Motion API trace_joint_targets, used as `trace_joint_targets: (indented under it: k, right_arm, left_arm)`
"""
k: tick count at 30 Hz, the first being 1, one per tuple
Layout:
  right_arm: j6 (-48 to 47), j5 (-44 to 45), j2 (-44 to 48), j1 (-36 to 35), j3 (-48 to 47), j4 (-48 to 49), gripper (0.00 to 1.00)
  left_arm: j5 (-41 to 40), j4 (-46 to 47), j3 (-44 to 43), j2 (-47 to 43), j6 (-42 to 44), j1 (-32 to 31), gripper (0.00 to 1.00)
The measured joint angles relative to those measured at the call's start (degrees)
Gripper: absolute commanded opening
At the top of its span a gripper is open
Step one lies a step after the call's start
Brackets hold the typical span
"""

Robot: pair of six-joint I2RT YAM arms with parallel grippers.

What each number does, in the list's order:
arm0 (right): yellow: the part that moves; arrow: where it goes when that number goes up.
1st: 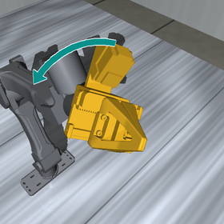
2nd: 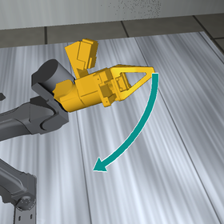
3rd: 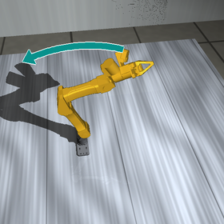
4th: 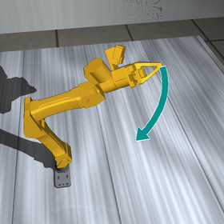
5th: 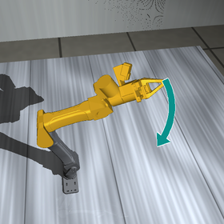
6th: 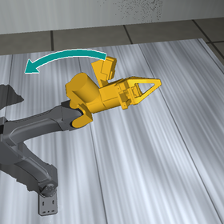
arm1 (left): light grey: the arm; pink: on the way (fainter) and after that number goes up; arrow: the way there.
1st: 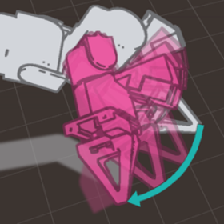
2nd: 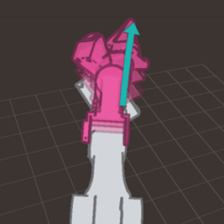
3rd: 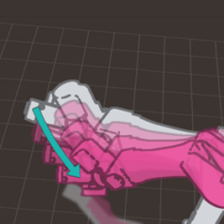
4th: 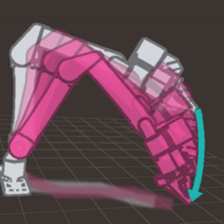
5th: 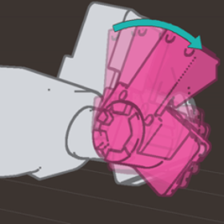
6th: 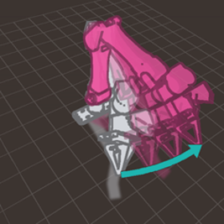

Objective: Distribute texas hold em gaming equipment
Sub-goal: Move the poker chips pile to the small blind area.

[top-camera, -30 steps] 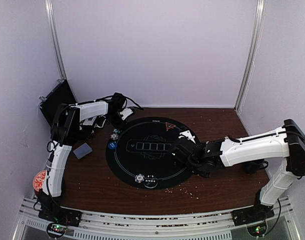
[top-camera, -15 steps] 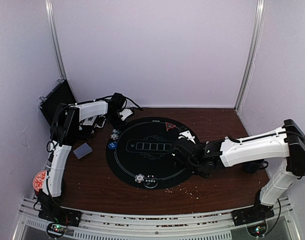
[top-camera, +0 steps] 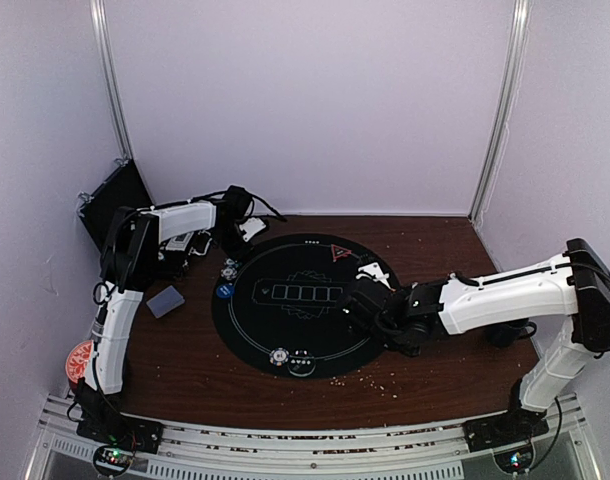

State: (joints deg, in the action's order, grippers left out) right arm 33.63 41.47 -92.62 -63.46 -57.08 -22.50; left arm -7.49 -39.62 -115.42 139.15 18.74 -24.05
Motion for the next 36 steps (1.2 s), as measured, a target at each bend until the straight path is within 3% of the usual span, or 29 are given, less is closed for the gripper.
trace_joint_targets:
  k: [19, 23, 35, 36]
  right_arm:
    - [0.0, 0.61, -0.04, -0.2, -0.17, -0.07, 1.0]
    - [0.0, 0.66, -0.09, -0.22, -0.55, -0.13, 1.0]
    - [0.04, 1.6, -0.55, -0.26, -0.74, -0.44, 1.0]
    - [0.07, 1.68, -0.57, -0.28, -0.74, -0.44, 1.0]
  left_arm:
    - [-0.7, -1.27, 1.38, -1.33, 0.0, -0.55, 0.01]
    - [-0.66, -1.64, 1.22, -1.38, -0.07, -0.72, 0.28]
    - [1.77, -2.69, -6.51, -3.67, 0.61, -3.5, 0.96]
    - [2.56, -2.78, -6.29, -4.81, 0.61, -3.74, 0.98]
